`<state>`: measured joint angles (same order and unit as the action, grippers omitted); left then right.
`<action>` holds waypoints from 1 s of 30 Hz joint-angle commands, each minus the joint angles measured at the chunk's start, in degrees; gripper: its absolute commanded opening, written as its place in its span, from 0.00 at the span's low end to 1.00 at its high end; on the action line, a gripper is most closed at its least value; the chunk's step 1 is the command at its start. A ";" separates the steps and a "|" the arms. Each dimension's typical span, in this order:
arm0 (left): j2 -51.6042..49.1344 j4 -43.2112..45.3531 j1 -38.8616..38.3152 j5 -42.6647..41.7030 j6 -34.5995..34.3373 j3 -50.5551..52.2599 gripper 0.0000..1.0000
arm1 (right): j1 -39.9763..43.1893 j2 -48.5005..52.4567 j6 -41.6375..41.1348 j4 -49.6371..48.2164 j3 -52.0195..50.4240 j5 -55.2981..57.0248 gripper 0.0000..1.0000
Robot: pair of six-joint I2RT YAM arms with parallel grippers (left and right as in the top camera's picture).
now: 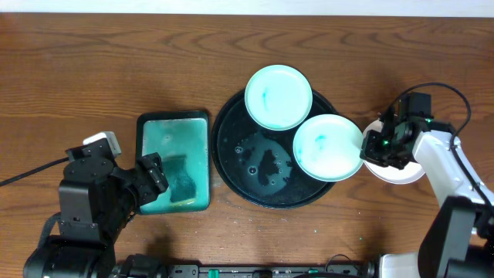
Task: Clean dirty plates on tray and stack at the side
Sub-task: 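Grasp the right plate on the tray and slide it to the front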
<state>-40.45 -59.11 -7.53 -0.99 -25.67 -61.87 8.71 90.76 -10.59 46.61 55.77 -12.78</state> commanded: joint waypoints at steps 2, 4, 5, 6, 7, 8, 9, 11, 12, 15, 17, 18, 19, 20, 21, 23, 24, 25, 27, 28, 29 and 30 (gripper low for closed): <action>-0.17 -0.24 0.28 0.04 -0.09 -0.94 0.81 | -1.57 -7.17 -0.68 2.16 1.81 0.04 0.01; -0.17 -0.24 0.28 0.02 -0.09 -0.94 0.81 | -3.65 -9.57 1.18 2.38 1.79 -1.60 0.01; -0.17 -0.24 0.28 -0.07 -0.09 -0.94 0.81 | -5.11 -10.40 2.71 2.03 1.77 -3.15 0.01; -0.17 -0.24 0.28 -0.11 -0.09 -0.94 0.82 | -6.80 -10.95 3.93 1.68 1.77 -4.55 0.01; -0.17 -0.24 0.28 -0.11 -0.09 -0.94 0.81 | -8.79 -11.10 4.33 1.31 1.77 -5.31 0.01; -0.17 -0.24 0.28 -0.11 -0.09 -0.94 0.81 | -10.93 -11.08 4.31 1.05 1.77 -5.29 0.01; -0.17 -0.44 0.28 -0.13 -0.09 -0.94 0.82 | -13.29 -10.80 4.26 0.57 1.60 -5.11 0.01; -0.22 -0.90 0.28 -0.15 -0.07 -0.94 0.81 | -17.88 -9.75 3.50 -0.98 0.92 -4.20 0.01; -0.24 -1.20 0.28 -0.37 -0.02 -0.94 0.81 | -20.02 -8.90 2.16 -2.01 0.44 -3.43 0.01; -0.59 -1.81 0.28 -2.43 0.00 -0.79 0.81 | -25.51 -5.33 -1.22 -4.57 -0.85 0.15 0.01; -1.07 -2.03 0.28 -3.69 0.04 -0.59 0.81 | -27.69 -2.82 -2.25 -5.05 -0.92 3.45 0.01; -1.40 -2.23 0.28 -4.07 0.20 -0.50 0.81 | -28.30 -2.16 -2.16 -5.64 -0.92 3.45 0.01; -1.70 -2.56 0.26 -4.15 0.22 -0.48 0.81 | -28.61 -2.03 -1.99 -5.97 -0.87 3.52 0.01; -2.10 -2.86 0.26 -4.15 0.24 -0.46 0.81 | -28.59 -2.32 -2.03 -6.12 -0.59 3.87 0.01; -2.51 -3.19 0.26 -4.15 0.31 -0.46 0.81 | -28.06 -2.91 -2.14 -6.12 -0.13 4.44 0.06; -3.45 -3.48 0.26 -4.17 0.37 -0.46 0.81 | -26.01 -4.35 -3.41 -5.97 0.87 6.08 0.38; -4.00 -3.48 0.26 -4.17 0.37 -0.46 0.81 | -24.20 -5.22 -4.66 -5.66 1.27 7.37 0.54; -4.52 -3.48 0.28 -4.17 0.37 -0.46 0.81 | -22.34 -5.92 -5.70 -5.29 1.31 8.24 0.60; -5.62 -3.45 0.26 -4.17 0.37 -0.46 0.81 | -18.14 -6.69 -7.69 -3.21 1.31 9.60 0.67; -6.10 -3.45 0.26 -4.20 0.35 -0.46 0.81 | -15.98 -6.73 -8.44 -1.77 1.31 9.77 0.67; -6.60 -3.45 0.26 -4.20 0.35 -0.46 0.81 | -13.81 -6.54 -8.98 -0.66 1.16 9.70 0.67; -7.06 -3.48 0.26 -4.22 0.35 -0.46 0.81 | -12.15 -6.21 -9.11 -0.13 0.90 9.70 0.67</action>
<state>-46.50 -62.48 -7.53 -4.62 -25.63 -61.87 -8.10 84.95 -16.19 45.23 56.12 -5.82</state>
